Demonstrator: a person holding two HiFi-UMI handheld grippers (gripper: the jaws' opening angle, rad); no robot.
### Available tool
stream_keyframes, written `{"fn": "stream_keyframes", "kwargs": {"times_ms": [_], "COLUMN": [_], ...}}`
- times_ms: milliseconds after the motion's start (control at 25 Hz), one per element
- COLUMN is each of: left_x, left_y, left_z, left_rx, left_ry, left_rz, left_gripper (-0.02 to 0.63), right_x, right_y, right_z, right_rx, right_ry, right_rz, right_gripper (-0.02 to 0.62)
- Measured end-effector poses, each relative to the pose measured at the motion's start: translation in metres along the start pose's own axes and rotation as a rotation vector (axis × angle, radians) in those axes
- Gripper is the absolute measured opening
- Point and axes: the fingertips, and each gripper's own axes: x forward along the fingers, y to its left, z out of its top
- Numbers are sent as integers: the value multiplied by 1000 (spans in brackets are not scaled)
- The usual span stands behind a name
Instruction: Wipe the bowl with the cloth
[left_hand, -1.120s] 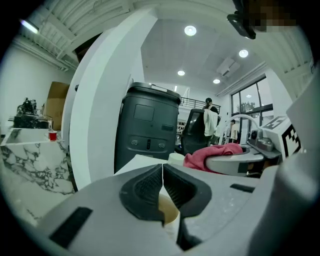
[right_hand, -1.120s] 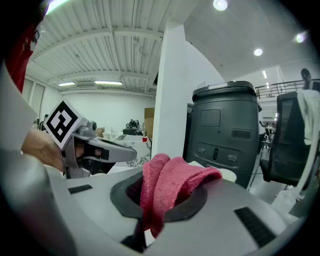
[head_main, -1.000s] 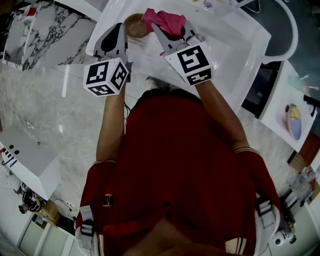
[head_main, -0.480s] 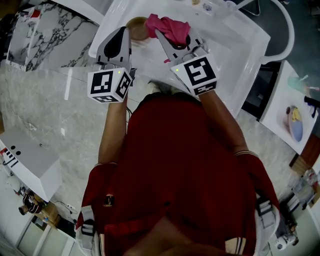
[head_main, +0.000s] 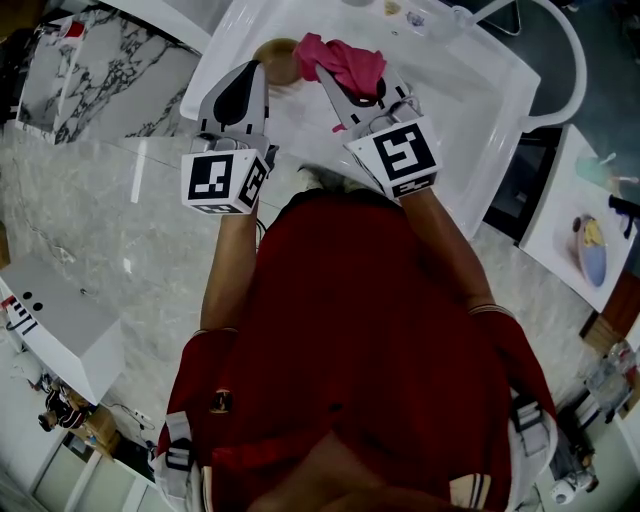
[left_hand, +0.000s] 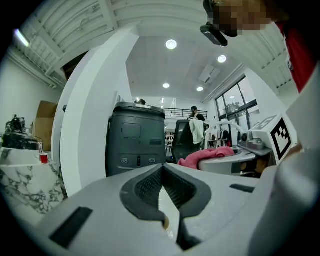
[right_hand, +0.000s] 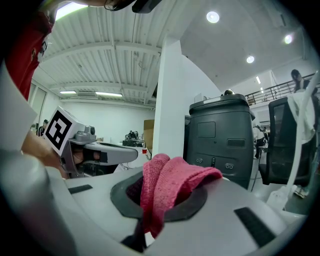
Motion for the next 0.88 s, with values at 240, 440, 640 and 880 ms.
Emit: {"fn": "stream_keyframes", "kwargs": {"times_ms": [240,440,640,880], "left_x": [0,3,4,6], "left_y": [-2,-6,-7,-8], "left_z": [0,0,1,1], "left_rx": [5,8,15,14], "left_ry": [-3,-5,-6,-6], "left_rz": [-3,-10,-16,-16], "left_gripper": [6,6,6,6], "right_x": [-1,-2,-2,-3], "right_y": [0,-3,-4,-6], "right_z": [0,0,1,0], "right_rx": [-6,-6,-4,-6], "right_ry": [-5,-9,-13,-16], "right_rz": [2,0,-2,0], "right_gripper": [29,29,29,29]}}
